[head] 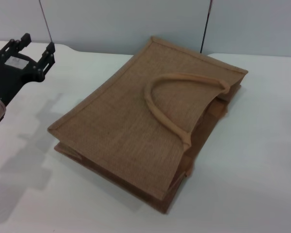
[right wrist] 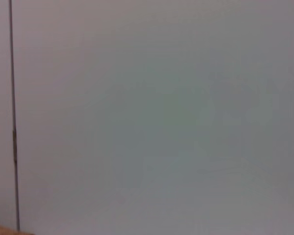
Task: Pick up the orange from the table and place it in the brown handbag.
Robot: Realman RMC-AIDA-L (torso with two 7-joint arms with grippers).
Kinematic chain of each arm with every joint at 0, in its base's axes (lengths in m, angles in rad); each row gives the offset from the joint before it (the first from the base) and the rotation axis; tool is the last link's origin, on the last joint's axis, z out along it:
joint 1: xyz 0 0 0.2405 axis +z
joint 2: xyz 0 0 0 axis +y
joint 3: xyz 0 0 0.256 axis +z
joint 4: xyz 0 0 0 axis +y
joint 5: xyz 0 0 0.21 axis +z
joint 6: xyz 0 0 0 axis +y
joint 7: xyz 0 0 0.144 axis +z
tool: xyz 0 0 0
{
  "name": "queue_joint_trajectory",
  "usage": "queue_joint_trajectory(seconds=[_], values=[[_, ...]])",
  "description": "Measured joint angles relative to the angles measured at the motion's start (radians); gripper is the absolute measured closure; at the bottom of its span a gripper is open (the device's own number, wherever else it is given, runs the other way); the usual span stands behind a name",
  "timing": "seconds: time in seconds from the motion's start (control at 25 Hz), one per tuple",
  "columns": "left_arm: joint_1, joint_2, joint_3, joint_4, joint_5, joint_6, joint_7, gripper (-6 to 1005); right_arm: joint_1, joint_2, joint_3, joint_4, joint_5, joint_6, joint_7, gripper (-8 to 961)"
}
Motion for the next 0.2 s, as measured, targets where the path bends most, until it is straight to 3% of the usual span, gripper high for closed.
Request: queue_joint_trajectory(seconds=[0.2], values=[[0.002, -0.002, 0.022, -0.021, -0.062, 0.003, 0.052, 386, 0.001, 0.0, 0.008, -0.01, 0.003, 0.0, -0.004, 149]])
